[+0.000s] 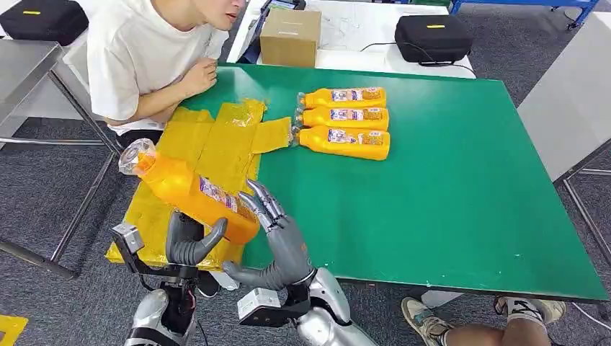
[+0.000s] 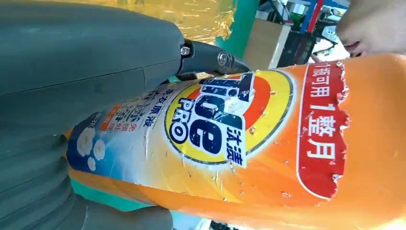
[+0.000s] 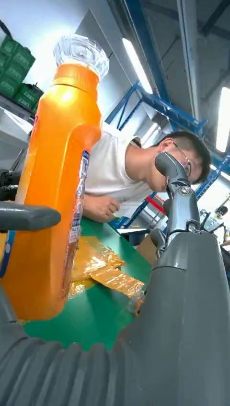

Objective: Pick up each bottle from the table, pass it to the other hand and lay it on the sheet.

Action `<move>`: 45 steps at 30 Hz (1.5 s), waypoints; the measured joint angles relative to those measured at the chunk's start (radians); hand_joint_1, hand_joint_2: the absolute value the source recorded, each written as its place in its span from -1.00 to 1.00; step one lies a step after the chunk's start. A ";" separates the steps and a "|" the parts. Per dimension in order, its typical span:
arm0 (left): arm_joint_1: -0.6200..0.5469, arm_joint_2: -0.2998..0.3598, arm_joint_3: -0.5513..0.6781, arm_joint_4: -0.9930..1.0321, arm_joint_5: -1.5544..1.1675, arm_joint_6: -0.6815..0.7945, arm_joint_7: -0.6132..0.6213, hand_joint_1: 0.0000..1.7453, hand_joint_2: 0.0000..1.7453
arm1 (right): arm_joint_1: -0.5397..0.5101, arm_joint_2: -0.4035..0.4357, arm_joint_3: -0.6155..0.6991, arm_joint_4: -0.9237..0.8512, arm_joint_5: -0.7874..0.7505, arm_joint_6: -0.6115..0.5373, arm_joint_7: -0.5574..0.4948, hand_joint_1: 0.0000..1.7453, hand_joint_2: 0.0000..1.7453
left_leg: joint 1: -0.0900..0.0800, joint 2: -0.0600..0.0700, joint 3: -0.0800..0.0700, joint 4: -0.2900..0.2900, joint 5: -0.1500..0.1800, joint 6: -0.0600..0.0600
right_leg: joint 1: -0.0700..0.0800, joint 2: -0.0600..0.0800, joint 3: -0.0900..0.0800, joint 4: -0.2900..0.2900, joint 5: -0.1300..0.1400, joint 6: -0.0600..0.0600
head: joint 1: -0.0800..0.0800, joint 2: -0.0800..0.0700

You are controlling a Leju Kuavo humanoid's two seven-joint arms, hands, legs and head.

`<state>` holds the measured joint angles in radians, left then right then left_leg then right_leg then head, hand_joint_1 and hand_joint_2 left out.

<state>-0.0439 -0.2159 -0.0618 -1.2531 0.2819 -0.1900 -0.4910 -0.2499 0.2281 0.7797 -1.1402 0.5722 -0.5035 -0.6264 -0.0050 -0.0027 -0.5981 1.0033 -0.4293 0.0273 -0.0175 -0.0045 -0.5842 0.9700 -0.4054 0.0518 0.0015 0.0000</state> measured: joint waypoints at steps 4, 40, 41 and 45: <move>-0.001 0.000 0.000 0.003 -0.007 0.005 -0.001 1.00 1.00 | 0.000 0.000 0.000 0.000 0.000 -0.002 0.000 -1.00 1.00 | 0.000 0.000 0.000 0.000 0.000 0.000 | 0.000 0.000 0.000 0.000 0.000 0.000 | 0.000 0.000; -0.446 0.180 -0.027 0.630 -1.126 0.575 0.183 1.00 1.00 | 0.166 -0.109 -0.085 -0.349 -0.110 -0.134 -0.071 -1.00 1.00 | 0.000 -0.001 -0.001 0.000 0.001 -0.001 | 0.000 0.000 0.000 0.000 0.000 0.000 | 0.000 0.000; -0.459 0.183 -0.031 0.651 -1.160 0.578 0.207 1.00 1.00 | 0.166 -0.110 -0.085 -0.349 -0.116 -0.127 -0.071 -1.00 1.00 | 0.000 -0.001 -0.001 0.000 0.001 -0.001 | 0.000 0.000 0.000 0.001 0.000 0.000 | 0.000 0.000; -0.513 0.202 -0.059 0.726 -1.281 0.581 0.282 1.00 1.00 | 0.165 -0.113 -0.085 -0.349 -0.144 -0.089 -0.071 -1.00 1.00 | 0.000 0.000 -0.001 0.000 0.001 -0.001 | 0.000 0.000 0.000 0.001 0.001 0.000 | 0.000 0.000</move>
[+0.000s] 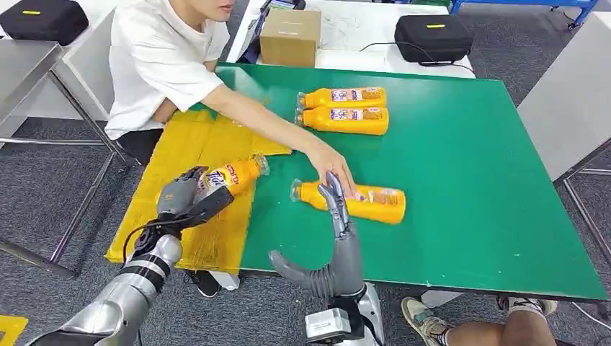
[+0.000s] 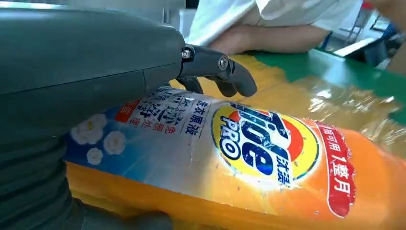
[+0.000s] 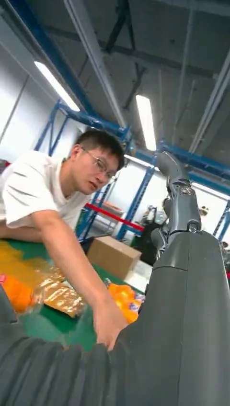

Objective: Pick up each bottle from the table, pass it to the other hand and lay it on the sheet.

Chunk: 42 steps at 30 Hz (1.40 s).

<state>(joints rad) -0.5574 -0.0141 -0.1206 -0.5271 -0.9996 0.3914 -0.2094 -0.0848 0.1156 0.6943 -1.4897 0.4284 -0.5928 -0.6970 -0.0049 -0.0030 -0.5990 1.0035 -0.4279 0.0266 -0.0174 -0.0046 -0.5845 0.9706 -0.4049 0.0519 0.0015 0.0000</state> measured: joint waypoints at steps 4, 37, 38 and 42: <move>-0.048 0.014 -0.035 0.051 -0.062 -0.065 0.041 0.60 1.00 | -0.001 -0.002 0.000 0.000 -0.023 0.019 0.000 -1.00 1.00 | 0.000 0.000 0.000 0.000 0.000 0.000 | 0.000 0.000 0.001 0.000 0.000 0.000 | 0.000 0.000; -0.060 -0.041 0.110 -0.077 0.456 -0.426 -0.340 -1.00 1.00 | -0.038 -0.026 0.010 0.081 -0.125 -0.011 0.000 -1.00 1.00 | 0.000 -0.002 0.001 0.000 0.001 0.000 | 0.000 -0.001 0.002 0.001 0.000 0.000 | 0.000 0.000; -0.045 -0.048 0.119 -0.123 0.509 -0.407 -0.342 -1.00 1.00 | -0.038 -0.026 0.010 0.084 -0.119 -0.009 0.000 -1.00 1.00 | 0.000 -0.002 0.001 0.000 0.001 0.000 | 0.000 -0.001 0.002 0.001 0.000 0.000 | 0.000 0.000; 0.007 -0.066 0.143 -0.284 0.707 -0.384 -0.350 -1.00 1.00 | -0.039 -0.026 0.009 0.102 -0.058 -0.029 0.000 -1.00 1.00 | 0.000 -0.001 0.000 0.000 0.001 0.000 | 0.000 -0.001 0.001 0.001 0.000 0.000 | 0.000 0.000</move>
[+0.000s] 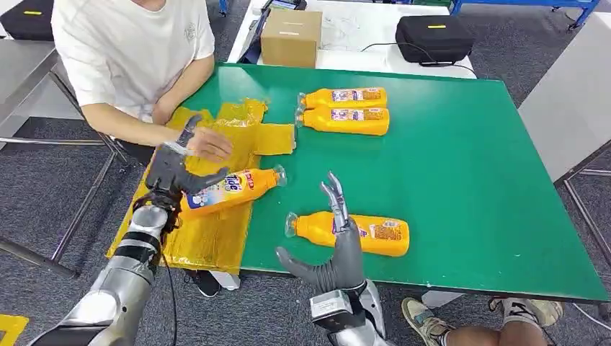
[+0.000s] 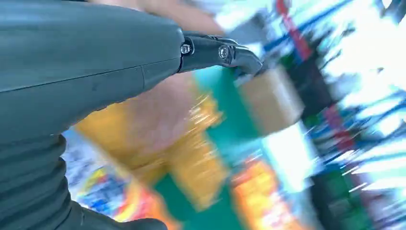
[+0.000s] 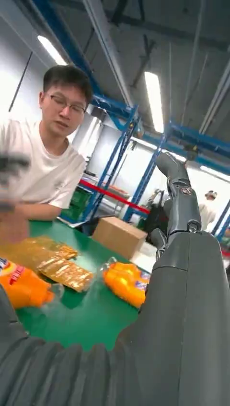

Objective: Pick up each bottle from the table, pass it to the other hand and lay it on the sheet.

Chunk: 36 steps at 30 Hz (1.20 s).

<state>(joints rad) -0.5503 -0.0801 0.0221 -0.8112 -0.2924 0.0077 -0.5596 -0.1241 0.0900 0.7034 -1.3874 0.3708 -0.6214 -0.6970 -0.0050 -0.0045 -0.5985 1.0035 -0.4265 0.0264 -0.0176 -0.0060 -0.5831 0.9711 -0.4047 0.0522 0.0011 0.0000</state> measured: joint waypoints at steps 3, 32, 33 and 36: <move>0.029 -0.005 0.006 -0.100 0.058 0.013 -0.006 -1.00 1.00 | -0.002 -0.003 -0.008 0.012 0.007 -0.001 0.000 -1.00 1.00 | 0.000 -0.001 0.000 0.000 0.000 0.000 | 0.000 0.000 0.000 0.000 0.000 0.000 | 0.000 0.000; 0.564 -0.094 -0.087 -0.908 0.486 0.051 -0.061 -1.00 1.00 | -0.037 -0.225 -0.498 0.323 0.521 0.176 0.175 -1.00 1.00 | -0.002 0.000 -0.001 0.000 0.000 0.002 | -0.002 0.000 -0.001 -0.001 0.001 0.002 | 0.000 0.000; 0.564 -0.095 -0.095 -0.910 0.485 0.051 -0.062 -1.00 1.00 | -0.047 -0.223 -0.498 0.340 0.520 0.182 0.172 -1.00 1.00 | -0.002 0.000 -0.001 0.000 0.000 0.002 | -0.002 0.000 -0.001 -0.001 0.001 0.002 | 0.000 0.000; 0.559 -0.096 -0.118 -0.915 0.479 0.051 -0.063 -1.00 1.00 | -0.077 -0.209 -0.498 0.405 0.514 0.187 0.153 -1.00 1.00 | -0.002 0.000 -0.001 0.000 0.000 0.002 | -0.002 0.000 -0.001 -0.001 0.001 0.002 | 0.000 0.000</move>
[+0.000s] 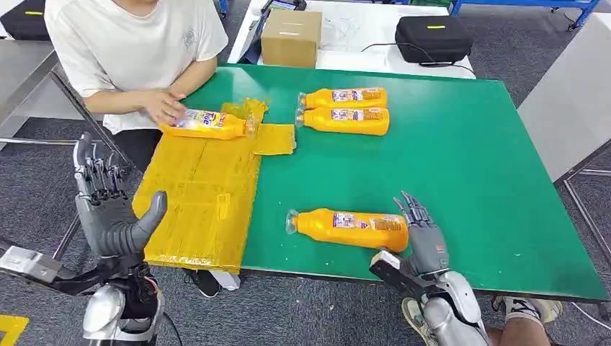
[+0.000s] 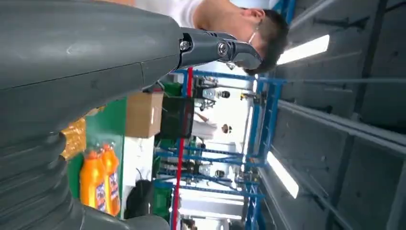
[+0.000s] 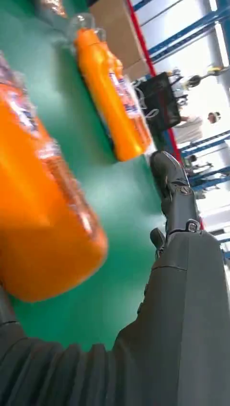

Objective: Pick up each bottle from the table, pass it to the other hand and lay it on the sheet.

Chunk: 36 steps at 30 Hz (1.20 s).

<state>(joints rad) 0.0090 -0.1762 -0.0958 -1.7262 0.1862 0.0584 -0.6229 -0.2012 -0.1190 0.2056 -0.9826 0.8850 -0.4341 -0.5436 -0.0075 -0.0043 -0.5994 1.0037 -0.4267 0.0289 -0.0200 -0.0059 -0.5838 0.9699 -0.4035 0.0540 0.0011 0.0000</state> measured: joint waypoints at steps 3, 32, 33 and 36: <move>-0.011 0.000 -0.019 0.001 0.009 -0.008 0.015 -1.00 1.00 | -0.029 0.020 0.002 0.062 -0.005 -0.001 -0.016 -1.00 1.00 | 0.000 0.000 0.000 0.000 0.000 0.000 | 0.000 0.000 0.000 0.000 0.000 0.000 | 0.000 0.000; -0.035 0.003 -0.094 0.041 0.142 -0.193 0.168 -1.00 1.00 | -0.198 0.045 0.129 0.294 0.156 0.101 0.225 1.00 1.00 | 0.000 0.001 0.002 0.000 0.000 0.000 | 0.000 0.001 0.001 0.000 0.001 0.000 | 0.000 0.000; -0.035 0.004 -0.095 0.048 0.148 -0.204 0.174 -1.00 1.00 | -0.208 0.045 0.139 0.304 0.172 0.112 0.241 1.00 1.00 | 0.000 0.002 0.003 0.000 0.000 0.000 | 0.000 0.001 0.001 0.000 0.002 -0.002 | 0.000 0.000; -0.035 0.005 -0.098 0.071 0.147 -0.224 0.183 -1.00 1.00 | -0.245 0.038 0.169 0.344 0.187 0.161 0.264 1.00 1.00 | 0.000 0.003 0.004 0.000 0.000 0.000 | 0.000 0.002 0.001 0.000 0.002 -0.002 | 0.000 0.000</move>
<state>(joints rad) -0.0260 -0.1713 -0.1938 -1.6556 0.3330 -0.1652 -0.4402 -0.4467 -0.0805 0.3750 -0.6381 1.0716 -0.2731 -0.2792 -0.0074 -0.0015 -0.5953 1.0037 -0.4265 0.0288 -0.0198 -0.0043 -0.5824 0.9696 -0.4016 0.0517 0.0015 0.0000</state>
